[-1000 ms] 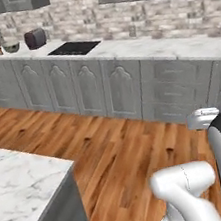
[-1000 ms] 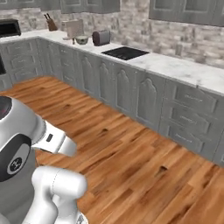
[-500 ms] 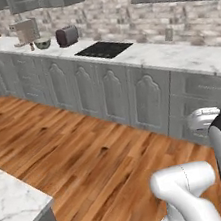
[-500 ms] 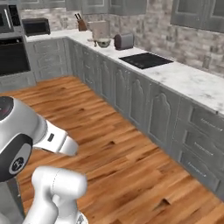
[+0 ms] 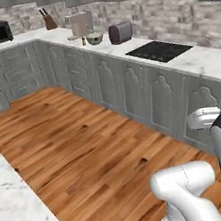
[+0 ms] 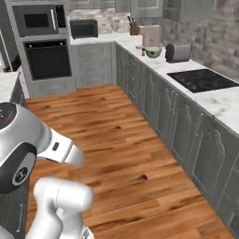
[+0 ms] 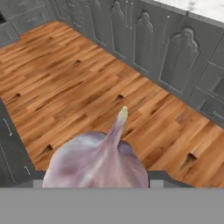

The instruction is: Retrieve the bottle and the shaker from the cabinet and place them next to the mixing bowl on the counter. Then add garlic from the fridge to the mixing bowl.

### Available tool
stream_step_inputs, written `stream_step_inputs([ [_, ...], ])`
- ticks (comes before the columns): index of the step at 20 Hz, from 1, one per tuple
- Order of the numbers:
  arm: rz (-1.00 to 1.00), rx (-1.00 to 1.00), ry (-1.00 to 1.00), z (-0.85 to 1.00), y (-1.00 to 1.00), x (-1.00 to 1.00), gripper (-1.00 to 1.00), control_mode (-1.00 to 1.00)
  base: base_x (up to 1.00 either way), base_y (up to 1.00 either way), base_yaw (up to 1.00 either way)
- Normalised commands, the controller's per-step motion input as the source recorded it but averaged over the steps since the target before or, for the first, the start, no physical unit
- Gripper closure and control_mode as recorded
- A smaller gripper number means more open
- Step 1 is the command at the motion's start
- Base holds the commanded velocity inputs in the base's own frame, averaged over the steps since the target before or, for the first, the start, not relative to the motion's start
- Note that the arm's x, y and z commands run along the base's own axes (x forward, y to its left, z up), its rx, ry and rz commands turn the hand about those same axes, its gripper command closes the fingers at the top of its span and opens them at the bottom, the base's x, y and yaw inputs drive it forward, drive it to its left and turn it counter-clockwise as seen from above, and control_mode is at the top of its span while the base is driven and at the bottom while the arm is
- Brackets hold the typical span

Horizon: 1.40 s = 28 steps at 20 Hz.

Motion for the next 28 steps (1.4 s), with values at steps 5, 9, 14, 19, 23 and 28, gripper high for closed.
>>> stream_step_inputs([
  [5, 0.00, 0.00, 0.00, 0.00, 0.00, 0.00, 1.00, 1.00, 1.00, -0.09, 0.28],
  [9, 0.00, 0.00, 0.00, 0.00, 0.00, 0.00, 1.00, 1.00, 1.00, -0.48, 0.48],
  [14, 0.00, 0.00, 0.00, 0.00, 0.00, 0.00, 1.00, 1.00, 1.00, -0.46, 0.41],
  [19, 0.00, 0.00, 0.00, 0.00, 0.00, 0.00, 1.00, 1.00, 1.00, -0.35, 0.05],
  [23, 0.00, 0.00, 0.00, 0.00, 0.00, 0.00, 1.00, 1.00, 1.00, -0.04, 0.00],
  [28, 0.00, 0.00, 0.00, 0.00, 0.00, 0.00, 1.00, 1.00, 1.00, 0.00, -0.04],
])
